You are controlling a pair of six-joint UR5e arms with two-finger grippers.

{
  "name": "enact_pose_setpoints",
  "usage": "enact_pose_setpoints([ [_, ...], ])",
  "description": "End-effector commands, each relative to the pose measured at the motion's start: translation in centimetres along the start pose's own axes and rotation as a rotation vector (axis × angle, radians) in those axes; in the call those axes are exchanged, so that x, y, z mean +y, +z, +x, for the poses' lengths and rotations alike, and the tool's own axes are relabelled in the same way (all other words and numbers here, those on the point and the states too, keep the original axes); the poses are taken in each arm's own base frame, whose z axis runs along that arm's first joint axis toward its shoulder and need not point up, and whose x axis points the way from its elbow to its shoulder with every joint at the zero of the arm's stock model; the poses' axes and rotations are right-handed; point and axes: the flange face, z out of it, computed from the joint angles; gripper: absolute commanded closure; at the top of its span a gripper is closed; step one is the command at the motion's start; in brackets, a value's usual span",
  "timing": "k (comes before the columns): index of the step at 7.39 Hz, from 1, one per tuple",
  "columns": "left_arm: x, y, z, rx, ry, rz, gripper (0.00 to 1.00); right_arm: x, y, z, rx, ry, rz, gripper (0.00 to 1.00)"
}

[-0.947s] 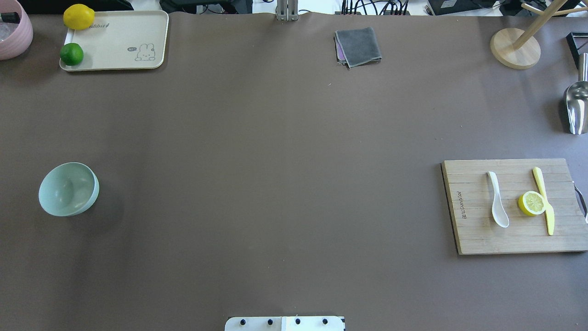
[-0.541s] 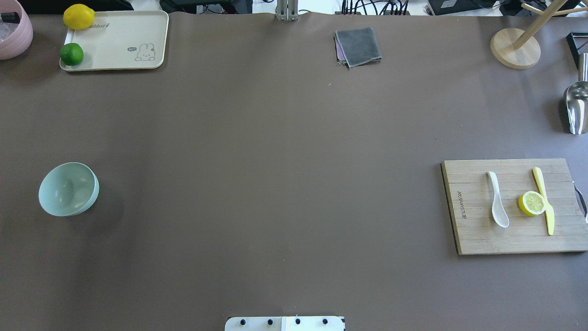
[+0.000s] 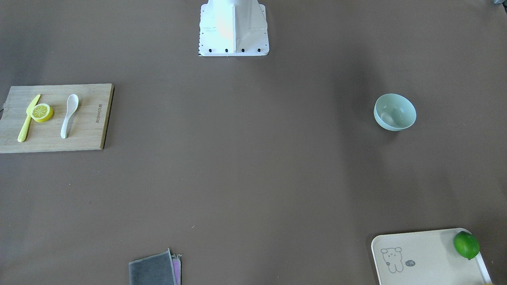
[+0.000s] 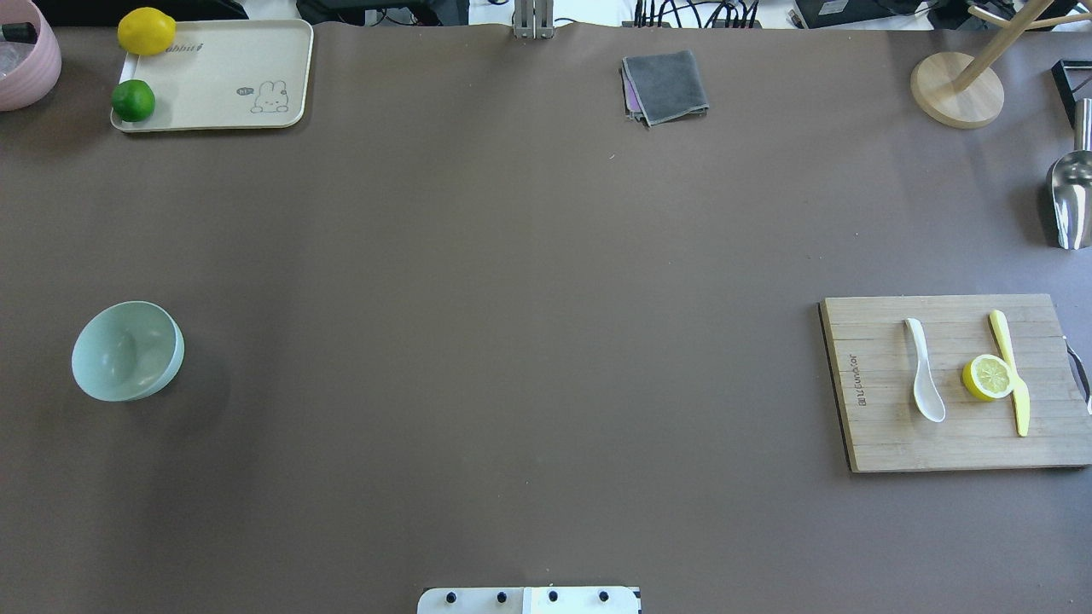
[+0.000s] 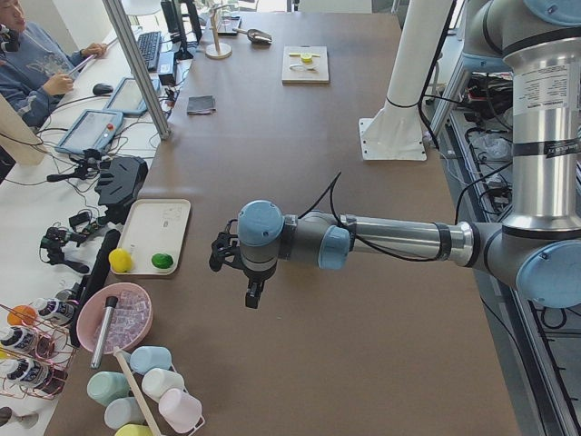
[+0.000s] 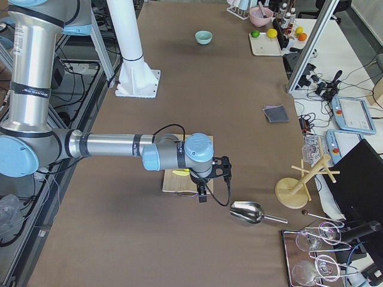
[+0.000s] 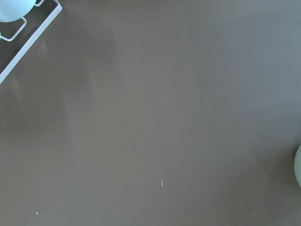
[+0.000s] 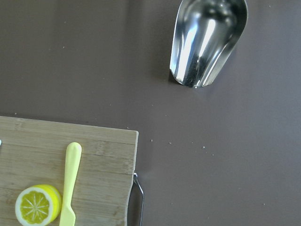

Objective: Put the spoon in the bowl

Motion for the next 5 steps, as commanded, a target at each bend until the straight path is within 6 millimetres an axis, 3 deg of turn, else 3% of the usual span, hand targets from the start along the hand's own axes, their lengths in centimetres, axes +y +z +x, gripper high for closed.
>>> enact_pose_setpoints([
  [1, -1.0, 3.8, 6.0, 0.037, -0.033, 0.008, 0.02, 0.0, 0.0, -0.2, -0.026, 0.003, -0.001, 0.00],
  [4, -0.3, 9.4, 13.3, 0.021, -0.027, -0.040, 0.03, -0.1, 0.0, -0.3, -0.018, -0.012, 0.002, 0.00],
  [5, 0.8, 11.3, 14.7, 0.023, -0.002, -0.065, 0.02, -0.2, 0.1, -0.3, -0.018, -0.033, 0.021, 0.00],
])
